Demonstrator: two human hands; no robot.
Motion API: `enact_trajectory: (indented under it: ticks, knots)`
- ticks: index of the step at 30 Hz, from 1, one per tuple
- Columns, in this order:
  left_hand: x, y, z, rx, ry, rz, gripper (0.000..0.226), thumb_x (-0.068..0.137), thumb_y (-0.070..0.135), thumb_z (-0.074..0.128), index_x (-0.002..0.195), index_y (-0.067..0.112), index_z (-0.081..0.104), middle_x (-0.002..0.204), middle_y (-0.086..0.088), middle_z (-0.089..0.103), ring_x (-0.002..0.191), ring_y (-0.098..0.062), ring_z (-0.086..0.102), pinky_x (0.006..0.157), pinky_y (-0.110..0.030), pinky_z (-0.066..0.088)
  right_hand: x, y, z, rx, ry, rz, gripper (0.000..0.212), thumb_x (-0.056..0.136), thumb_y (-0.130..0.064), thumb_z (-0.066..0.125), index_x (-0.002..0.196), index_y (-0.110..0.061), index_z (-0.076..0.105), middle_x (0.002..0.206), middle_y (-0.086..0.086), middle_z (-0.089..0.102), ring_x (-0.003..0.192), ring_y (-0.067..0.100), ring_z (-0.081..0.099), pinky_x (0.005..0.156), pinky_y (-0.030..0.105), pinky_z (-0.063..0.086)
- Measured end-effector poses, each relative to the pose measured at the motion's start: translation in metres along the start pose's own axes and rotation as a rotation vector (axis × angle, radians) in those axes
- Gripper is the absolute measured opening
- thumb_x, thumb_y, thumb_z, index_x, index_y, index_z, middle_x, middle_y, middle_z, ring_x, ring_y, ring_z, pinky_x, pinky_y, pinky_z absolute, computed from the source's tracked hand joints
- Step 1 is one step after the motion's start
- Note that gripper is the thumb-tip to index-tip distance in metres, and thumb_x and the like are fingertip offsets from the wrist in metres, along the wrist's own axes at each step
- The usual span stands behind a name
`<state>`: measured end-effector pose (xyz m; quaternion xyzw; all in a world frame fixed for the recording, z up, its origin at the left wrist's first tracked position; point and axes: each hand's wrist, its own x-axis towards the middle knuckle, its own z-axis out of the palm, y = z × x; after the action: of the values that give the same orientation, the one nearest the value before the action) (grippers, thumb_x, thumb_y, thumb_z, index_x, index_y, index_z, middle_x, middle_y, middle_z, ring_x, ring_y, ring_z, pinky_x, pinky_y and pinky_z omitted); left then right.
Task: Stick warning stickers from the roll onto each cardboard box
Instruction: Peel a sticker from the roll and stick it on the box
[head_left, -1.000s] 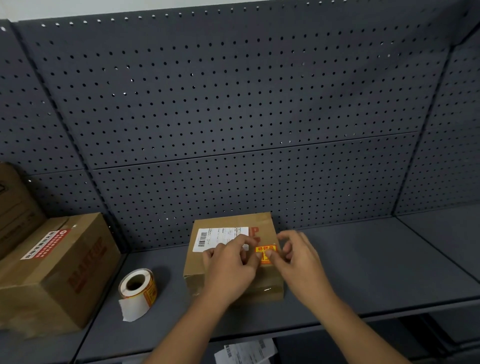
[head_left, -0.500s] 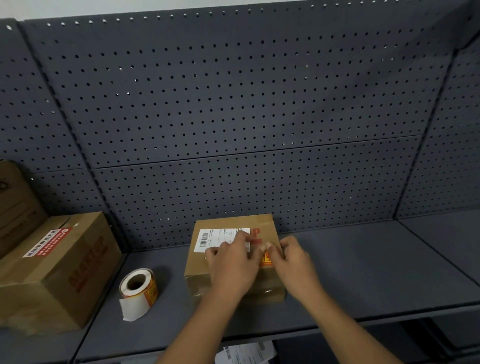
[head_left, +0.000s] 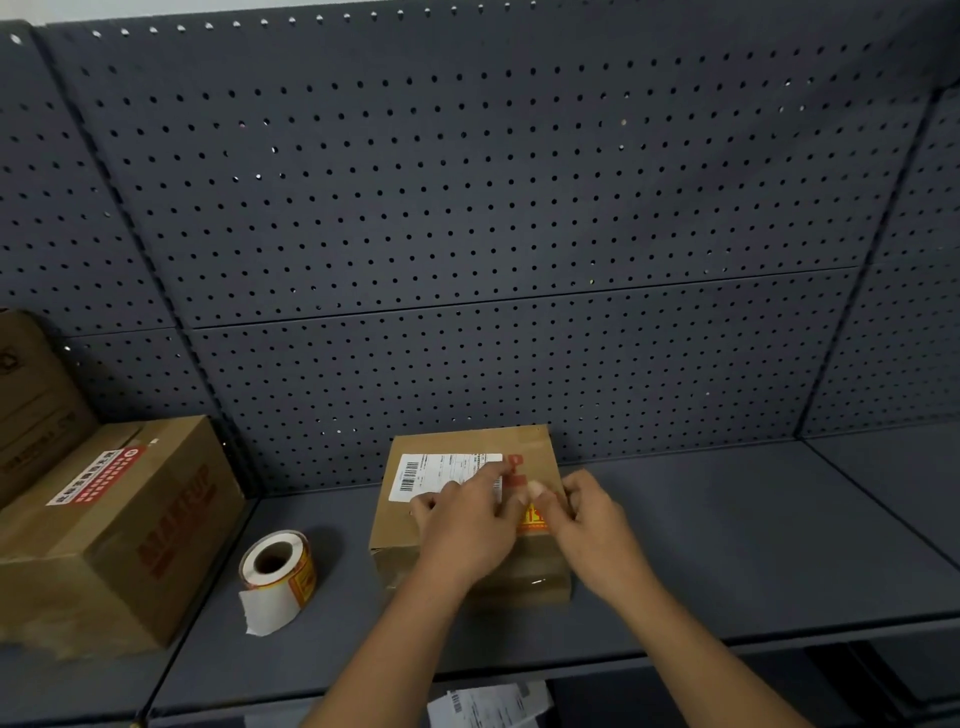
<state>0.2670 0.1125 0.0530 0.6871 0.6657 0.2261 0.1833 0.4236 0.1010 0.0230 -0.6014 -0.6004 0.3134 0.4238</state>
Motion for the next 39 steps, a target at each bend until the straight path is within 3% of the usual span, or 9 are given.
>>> enact_trajectory:
  ticks: [7, 11, 14, 17, 21, 27, 30, 34, 39]
  knots:
    - [-0.007, 0.002, -0.004, 0.052, -0.044, 0.032, 0.04, 0.108, 0.05, 0.039, 0.147, 0.053, 0.041, 0.141, 0.012, 0.059, 0.133, -0.016, 0.042, 0.113, -0.046, 0.017, -0.003, 0.007, 0.007, 0.075, 0.024, -0.024, 0.021, 0.11, -0.031, 0.045, 0.097, -0.019, 0.058, 0.085, 0.004, 0.069, 0.073, 0.018, 0.063, 0.062, 0.032, 0.049]
    - [-0.015, -0.004, -0.019, -0.175, -0.033, 0.066, 0.03, 0.106, 0.046, 0.05, 0.134, 0.044, 0.06, 0.108, 0.016, 0.069, 0.11, -0.008, 0.058, 0.107, -0.037, 0.04, -0.009, 0.015, 0.0, 0.184, 0.058, -0.016, 0.035, 0.111, -0.032, 0.04, 0.095, -0.019, 0.068, 0.086, 0.0, 0.073, 0.081, 0.012, 0.07, 0.071, 0.033, 0.054]
    - [-0.027, -0.02, -0.04, -0.327, 0.209, 0.075, 0.022, 0.104, 0.039, 0.056, 0.121, 0.037, 0.069, 0.105, 0.016, 0.066, 0.1, -0.004, 0.058, 0.086, -0.024, 0.052, -0.014, 0.021, -0.01, 0.232, 0.075, 0.046, 0.035, 0.107, -0.048, 0.042, 0.1, -0.029, 0.071, 0.099, -0.006, 0.074, 0.096, 0.003, 0.067, 0.083, 0.028, 0.05]
    - [-0.025, -0.048, -0.056, -0.13, 0.384, -0.04, 0.034, 0.101, 0.04, 0.056, 0.133, 0.032, 0.064, 0.132, 0.006, 0.054, 0.127, -0.022, 0.045, 0.105, -0.044, 0.044, -0.015, 0.019, -0.015, 0.292, 0.048, 0.12, 0.04, 0.099, -0.063, 0.043, 0.108, -0.035, 0.071, 0.113, -0.012, 0.072, 0.11, 0.002, 0.063, 0.093, 0.029, 0.048]
    - [-0.016, -0.074, -0.061, -0.266, 0.122, -0.286, 0.068, 0.101, 0.055, 0.054, 0.16, 0.028, 0.032, 0.164, -0.007, 0.032, 0.148, -0.034, 0.036, 0.116, -0.049, 0.037, -0.019, 0.003, -0.014, 0.441, -0.096, 0.195, 0.044, 0.098, -0.066, 0.045, 0.12, -0.038, 0.071, 0.115, -0.021, 0.075, 0.114, -0.005, 0.061, 0.091, 0.023, 0.043]
    - [-0.024, -0.081, -0.043, -0.619, -0.012, -0.282, 0.051, 0.097, 0.054, 0.062, 0.14, 0.029, 0.051, 0.132, 0.007, 0.063, 0.119, -0.018, 0.062, 0.109, -0.045, 0.05, -0.032, -0.011, -0.001, 0.483, -0.2, 0.182, 0.03, 0.1, -0.053, 0.053, 0.128, -0.045, 0.06, 0.115, -0.028, 0.073, 0.109, -0.009, 0.065, 0.088, 0.018, 0.045]
    - [-0.027, -0.081, -0.039, -0.648, -0.007, -0.248, 0.043, 0.096, 0.055, 0.063, 0.132, 0.033, 0.052, 0.123, 0.012, 0.065, 0.113, -0.013, 0.064, 0.105, -0.044, 0.053, -0.036, -0.012, 0.006, 0.444, -0.126, 0.16, 0.019, 0.103, -0.041, 0.055, 0.121, -0.045, 0.06, 0.105, -0.03, 0.072, 0.099, -0.017, 0.062, 0.08, 0.013, 0.04]
    - [-0.032, -0.075, -0.039, -0.674, -0.013, -0.232, 0.044, 0.096, 0.059, 0.06, 0.132, 0.035, 0.05, 0.12, 0.018, 0.063, 0.112, -0.008, 0.062, 0.105, -0.039, 0.052, -0.036, -0.017, 0.003, 0.399, -0.002, 0.12, 0.019, 0.106, -0.033, 0.053, 0.118, -0.04, 0.067, 0.104, -0.022, 0.076, 0.104, 0.0, 0.068, 0.08, 0.017, 0.047]
    - [-0.044, -0.061, -0.026, -0.903, -0.136, -0.333, 0.056, 0.09, 0.067, 0.06, 0.134, 0.034, 0.048, 0.126, 0.011, 0.064, 0.115, -0.013, 0.064, 0.096, -0.039, 0.057, -0.032, -0.039, -0.016, 0.084, 0.23, -0.192, 0.034, 0.104, -0.034, 0.054, 0.136, -0.044, 0.06, 0.119, -0.025, 0.07, 0.108, -0.006, 0.062, 0.089, 0.026, 0.051]
